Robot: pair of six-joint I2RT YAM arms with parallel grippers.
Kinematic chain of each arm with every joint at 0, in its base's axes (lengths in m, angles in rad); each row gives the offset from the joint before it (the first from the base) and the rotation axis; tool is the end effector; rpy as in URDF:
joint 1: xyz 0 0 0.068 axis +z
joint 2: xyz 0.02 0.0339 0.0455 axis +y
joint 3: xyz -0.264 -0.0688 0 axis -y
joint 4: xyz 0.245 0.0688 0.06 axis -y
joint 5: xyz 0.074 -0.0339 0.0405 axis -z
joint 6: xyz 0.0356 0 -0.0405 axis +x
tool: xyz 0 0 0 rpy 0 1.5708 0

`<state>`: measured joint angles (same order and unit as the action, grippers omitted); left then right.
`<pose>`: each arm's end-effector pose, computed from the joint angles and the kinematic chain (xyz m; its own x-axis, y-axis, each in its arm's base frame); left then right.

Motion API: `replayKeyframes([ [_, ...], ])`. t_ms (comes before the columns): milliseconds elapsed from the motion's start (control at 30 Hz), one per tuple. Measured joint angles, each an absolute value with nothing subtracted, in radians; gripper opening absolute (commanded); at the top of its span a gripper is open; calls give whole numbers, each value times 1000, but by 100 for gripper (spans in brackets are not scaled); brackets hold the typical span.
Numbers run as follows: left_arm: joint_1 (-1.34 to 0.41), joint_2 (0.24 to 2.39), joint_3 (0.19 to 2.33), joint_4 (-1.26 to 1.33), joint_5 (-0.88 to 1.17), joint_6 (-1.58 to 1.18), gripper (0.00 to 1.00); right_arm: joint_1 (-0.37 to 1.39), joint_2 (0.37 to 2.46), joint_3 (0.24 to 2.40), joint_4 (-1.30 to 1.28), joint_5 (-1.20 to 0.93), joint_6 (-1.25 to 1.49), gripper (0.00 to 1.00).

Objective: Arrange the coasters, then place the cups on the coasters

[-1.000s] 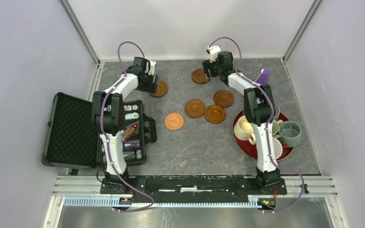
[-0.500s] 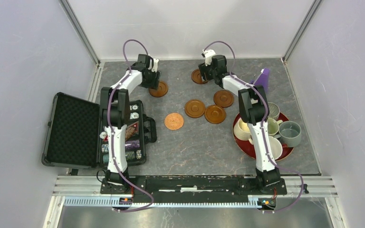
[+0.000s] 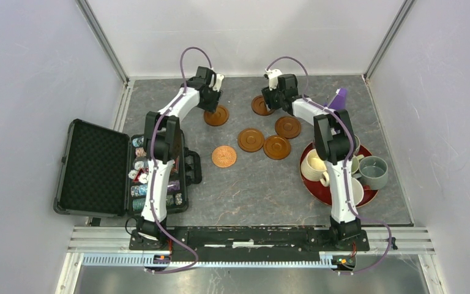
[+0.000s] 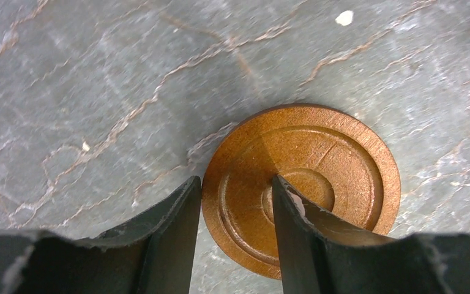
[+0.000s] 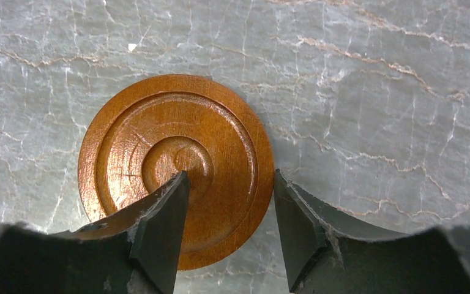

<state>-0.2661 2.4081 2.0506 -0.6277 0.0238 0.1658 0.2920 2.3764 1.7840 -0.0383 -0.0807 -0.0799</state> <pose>0.5084 -0.1395 0.1694 -0.7475 0.3748 -0.5484 0.4045 0.9117 0.0717 0.5121 0.1569 0.1448 -0.5351 -0.2439 -0.8088 -0.3932 0.9193 -0.0171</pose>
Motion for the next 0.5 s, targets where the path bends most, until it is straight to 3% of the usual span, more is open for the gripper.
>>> replayKeyframes([
  [500, -361, 2529, 2279, -729, -26, 350, 57, 275, 2329, 1724, -70, -113, -80, 57],
])
